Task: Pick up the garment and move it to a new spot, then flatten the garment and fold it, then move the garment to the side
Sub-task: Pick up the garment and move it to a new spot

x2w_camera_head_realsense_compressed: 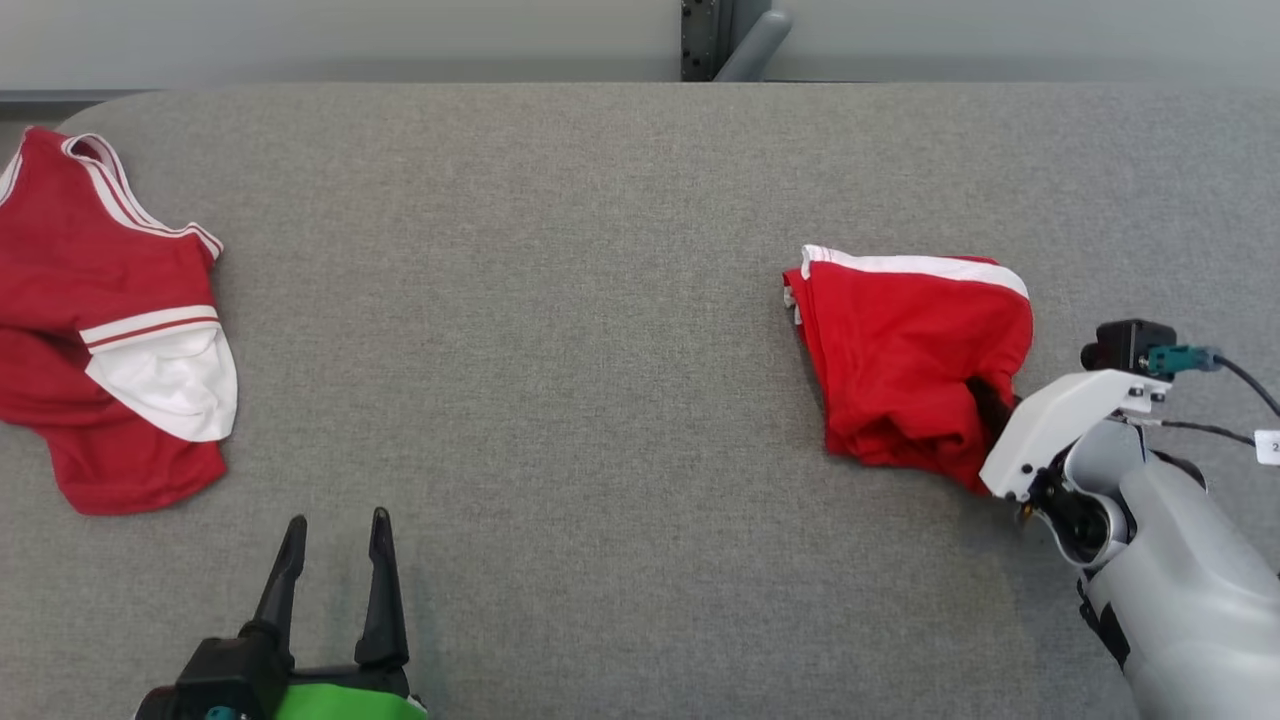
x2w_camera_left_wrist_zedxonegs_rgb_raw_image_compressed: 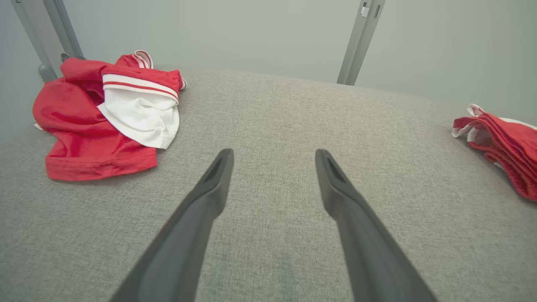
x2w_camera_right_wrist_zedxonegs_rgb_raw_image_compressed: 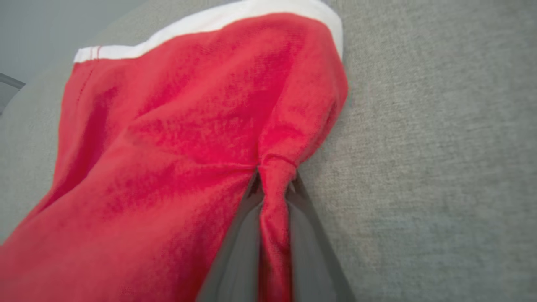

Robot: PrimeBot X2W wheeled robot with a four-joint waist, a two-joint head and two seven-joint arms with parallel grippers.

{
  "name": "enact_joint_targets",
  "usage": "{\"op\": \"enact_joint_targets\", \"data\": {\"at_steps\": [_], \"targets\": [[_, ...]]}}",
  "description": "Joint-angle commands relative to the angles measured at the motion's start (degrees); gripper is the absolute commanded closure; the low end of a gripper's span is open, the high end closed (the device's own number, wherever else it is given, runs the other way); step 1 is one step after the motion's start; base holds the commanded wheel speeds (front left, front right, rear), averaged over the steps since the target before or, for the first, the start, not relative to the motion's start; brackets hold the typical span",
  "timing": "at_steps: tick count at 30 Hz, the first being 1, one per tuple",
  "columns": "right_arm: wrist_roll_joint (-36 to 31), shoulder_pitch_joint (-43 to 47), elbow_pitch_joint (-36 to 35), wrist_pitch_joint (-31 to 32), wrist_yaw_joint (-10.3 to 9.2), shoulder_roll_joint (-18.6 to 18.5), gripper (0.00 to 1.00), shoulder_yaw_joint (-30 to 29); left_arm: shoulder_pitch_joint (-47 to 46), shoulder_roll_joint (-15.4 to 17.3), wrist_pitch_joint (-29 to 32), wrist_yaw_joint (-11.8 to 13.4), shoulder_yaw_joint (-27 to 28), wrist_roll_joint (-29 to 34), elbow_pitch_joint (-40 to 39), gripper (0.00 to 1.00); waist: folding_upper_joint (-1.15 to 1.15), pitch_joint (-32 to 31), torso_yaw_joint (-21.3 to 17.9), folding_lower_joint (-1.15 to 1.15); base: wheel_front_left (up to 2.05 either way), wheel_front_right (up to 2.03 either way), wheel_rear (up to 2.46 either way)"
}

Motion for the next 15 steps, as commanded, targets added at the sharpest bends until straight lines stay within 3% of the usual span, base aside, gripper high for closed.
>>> {"op": "enact_joint_targets", "data": {"at_steps": [1, 5, 10, 15], "targets": [[0.88, -2.2, -0.43, 0.76, -0.01, -1.15, 1.0, 1.32, -1.64, 0.1, -0.18, 0.07, -0.07, 0.11, -0.95, 0.0, 0.31, 2.96, -2.11, 0.0, 0.0, 0.0, 0.0], [0.01, -4.82, -1.13, 2.21, -0.02, -4.59, 1.0, 3.94, -3.17, 0.11, -0.17, -0.64, 0.03, 1.09, -1.98, 0.0, 0.31, 6.33, -4.27, 0.0, 0.0, 0.0, 0.0], [-8.07, -11.32, -2.23, 3.49, -0.05, -15.24, 1.0, 8.61, -8.35, 0.11, -0.11, -2.5, 0.75, 3.15, -4.17, 0.0, 0.31, 13.65, -6.8, 0.0, 0.0, 0.0, 0.0], [-12.57, -15.42, -0.76, 6.79, -0.06, -22.72, 1.0, 9.88, -10.62, 0.12, -0.1, -3.61, 1.24, 4.73, -4.84, 0.0, 0.31, 17.11, -7.09, 0.0, 0.0, 0.0, 0.0]]}}
